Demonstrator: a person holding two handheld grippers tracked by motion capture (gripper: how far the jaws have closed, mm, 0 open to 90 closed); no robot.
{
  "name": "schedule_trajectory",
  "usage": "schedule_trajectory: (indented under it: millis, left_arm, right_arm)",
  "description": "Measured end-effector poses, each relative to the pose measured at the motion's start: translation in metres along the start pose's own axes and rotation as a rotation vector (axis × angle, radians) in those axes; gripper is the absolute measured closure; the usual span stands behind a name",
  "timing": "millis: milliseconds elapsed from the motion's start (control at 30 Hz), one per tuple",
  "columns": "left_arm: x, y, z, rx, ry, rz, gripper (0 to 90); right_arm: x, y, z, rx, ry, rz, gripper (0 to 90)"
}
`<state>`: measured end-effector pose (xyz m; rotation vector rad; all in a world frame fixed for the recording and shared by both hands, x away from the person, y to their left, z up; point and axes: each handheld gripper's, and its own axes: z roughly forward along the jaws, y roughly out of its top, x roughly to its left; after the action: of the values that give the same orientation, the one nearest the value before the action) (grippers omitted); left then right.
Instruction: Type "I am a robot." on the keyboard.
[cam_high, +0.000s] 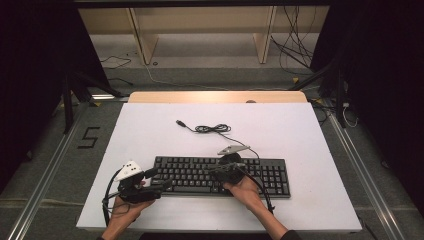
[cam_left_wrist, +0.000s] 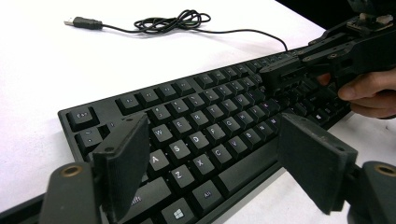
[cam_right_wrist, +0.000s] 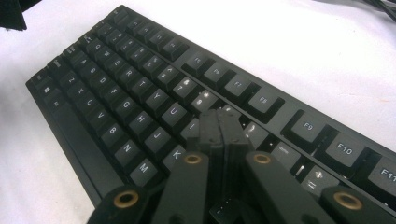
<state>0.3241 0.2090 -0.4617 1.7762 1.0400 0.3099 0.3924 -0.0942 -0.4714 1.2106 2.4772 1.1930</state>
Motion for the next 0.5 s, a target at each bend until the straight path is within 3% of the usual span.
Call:
schedule_trajectory:
  millis: [500]
  left_arm:
    - [-0.0003,0.0001,-0.0002,0.002,0.001,0.001,25.2]
  right_arm:
    - [0.002,-0.0031,0.0067,0.015,-0.025,-0.024,90.0]
